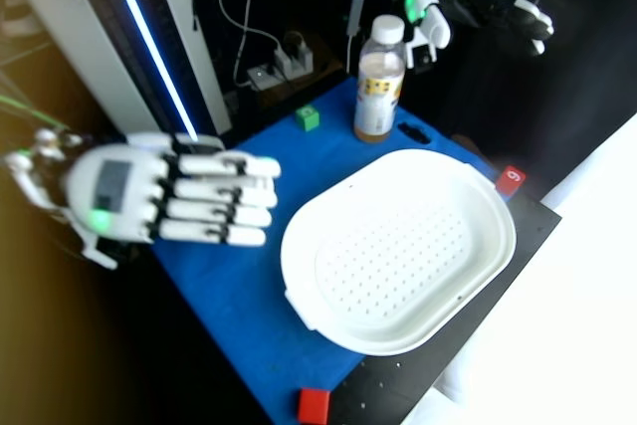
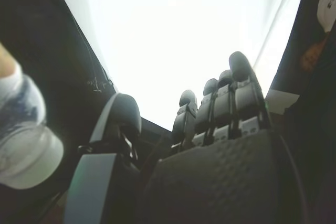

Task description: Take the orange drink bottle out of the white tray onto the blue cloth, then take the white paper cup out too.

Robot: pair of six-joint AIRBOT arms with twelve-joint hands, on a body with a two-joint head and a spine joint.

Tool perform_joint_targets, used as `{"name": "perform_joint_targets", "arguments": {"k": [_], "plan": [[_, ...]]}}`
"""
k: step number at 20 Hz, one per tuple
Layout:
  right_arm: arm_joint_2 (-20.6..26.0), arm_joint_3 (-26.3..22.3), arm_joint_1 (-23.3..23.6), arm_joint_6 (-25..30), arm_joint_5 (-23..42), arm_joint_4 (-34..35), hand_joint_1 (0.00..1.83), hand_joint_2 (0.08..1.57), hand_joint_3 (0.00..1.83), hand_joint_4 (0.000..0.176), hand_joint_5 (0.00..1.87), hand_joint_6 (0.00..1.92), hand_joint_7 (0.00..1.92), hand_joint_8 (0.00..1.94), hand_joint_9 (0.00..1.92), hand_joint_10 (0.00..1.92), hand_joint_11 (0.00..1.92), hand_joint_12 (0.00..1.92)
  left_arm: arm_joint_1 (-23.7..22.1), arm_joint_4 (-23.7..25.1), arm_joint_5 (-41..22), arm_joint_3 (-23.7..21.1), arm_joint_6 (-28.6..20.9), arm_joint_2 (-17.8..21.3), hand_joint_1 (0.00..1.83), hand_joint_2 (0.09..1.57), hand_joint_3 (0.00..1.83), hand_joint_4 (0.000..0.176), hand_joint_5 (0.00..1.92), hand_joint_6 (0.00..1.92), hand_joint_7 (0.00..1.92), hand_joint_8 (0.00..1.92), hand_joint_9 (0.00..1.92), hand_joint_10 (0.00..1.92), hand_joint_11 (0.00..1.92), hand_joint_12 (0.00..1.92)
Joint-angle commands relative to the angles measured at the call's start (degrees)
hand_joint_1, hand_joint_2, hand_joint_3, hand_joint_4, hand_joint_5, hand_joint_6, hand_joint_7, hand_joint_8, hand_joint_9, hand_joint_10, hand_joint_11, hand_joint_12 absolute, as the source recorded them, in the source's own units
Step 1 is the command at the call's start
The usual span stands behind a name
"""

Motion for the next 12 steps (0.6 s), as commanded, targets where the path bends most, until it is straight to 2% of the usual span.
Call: {"name": "perform_joint_targets", "arguments": {"k": [1,3,4,5,6,7,10,11,12], "plan": [[0.61,-0.49,0.26,0.22,9.06,-0.1,0.34,1.03,0.0,0.126,0.0,0.0,0.0,0.0,0.0,0.0,0.0,0.0,-0.02,0.8,-7.6,-0.1,-0.27,0.66,0.52,1.4,0.0,0.131,0.08,0.0,0.0,0.0,0.0,0.0,0.0,0.31],[1.82,-1.61,0.26,0.22,11.45,-0.46,0.37,1.0,0.0,0.136,0.0,0.0,0.0,0.0,0.0,0.0,0.0,0.0,0.38,0.88,-8.35,-0.48,-0.27,0.86,0.52,1.4,0.0,0.122,0.07,0.0,0.0,0.0,0.0,0.0,0.0,0.33],[2.16,-1.9,0.26,0.22,12.19,-0.55,0.39,1.01,0.0,0.157,0.0,0.0,0.0,0.0,0.0,0.0,0.0,0.0,0.53,1.03,-8.5,-0.6,-0.28,0.94,0.5,1.39,0.0,0.134,0.07,0.0,0.0,0.0,0.0,0.0,0.0,0.27],[2.46,-2.14,0.26,0.22,13.07,-0.58,0.39,1.0,0.0,0.153,0.0,0.0,0.0,0.0,0.0,0.0,0.0,0.0,0.74,1.24,-8.69,-0.74,-0.28,1.07,0.5,1.39,0.0,0.133,0.07,0.0,0.0,0.0,0.0,0.0,0.0,0.22],[2.88,-2.43,0.26,0.22,14.13,-0.58,0.4,0.99,0.0,0.152,0.0,0.0,0.0,0.0,0.0,0.0,0.0,0.0,1.05,1.51,-9.1,-1.0,-0.27,1.33,0.5,1.38,0.0,0.142,0.07,0.0,0.0,0.0,0.0,0.0,0.0,0.26],[3.15,-2.52,0.26,0.22,14.95,-0.58,0.42,1.0,0.0,0.132,0.0,0.0,0.0,0.0,0.0,0.0,0.0,0.0,1.38,1.62,-9.75,-1.23,-0.27,1.53,0.49,1.37,0.0,0.147,0.08,0.0,0.0,0.0,0.0,0.0,0.0,0.32],[4.24,-2.79,0.26,0.22,17.43,-0.46,0.3,1.06,0.0,0.12,0.0,0.0,0.0,0.0,0.0,0.0,0.0,0.0,2.08,1.92,-11.36,-1.76,-0.26,1.99,0.43,1.37,0.0,0.142,0.07,0.01,0.01,0.0,0.0,0.0,0.0,0.1],[4.68,-2.82,0.26,0.22,18.04,-0.27,0.31,1.09,0.0,0.141,0.0,0.0,0.0,0.0,0.0,0.0,0.0,0.0,2.22,2.0,-11.74,-1.89,-0.25,2.14,0.42,1.38,0.0,0.14,0.06,0.0,0.02,0.0,0.0,0.0,0.0,0.02],[4.99,-2.81,0.27,0.22,18.45,0.0,0.31,1.14,0.03,0.111,0.0,0.0,0.0,0.0,0.0,0.0,0.0,0.0,2.25,2.08,-11.91,-1.93,-0.25,2.22,0.42,1.4,0.01,0.139,0.06,0.0,0.02,0.0,0.0,0.0,0.0,0.0]]}}
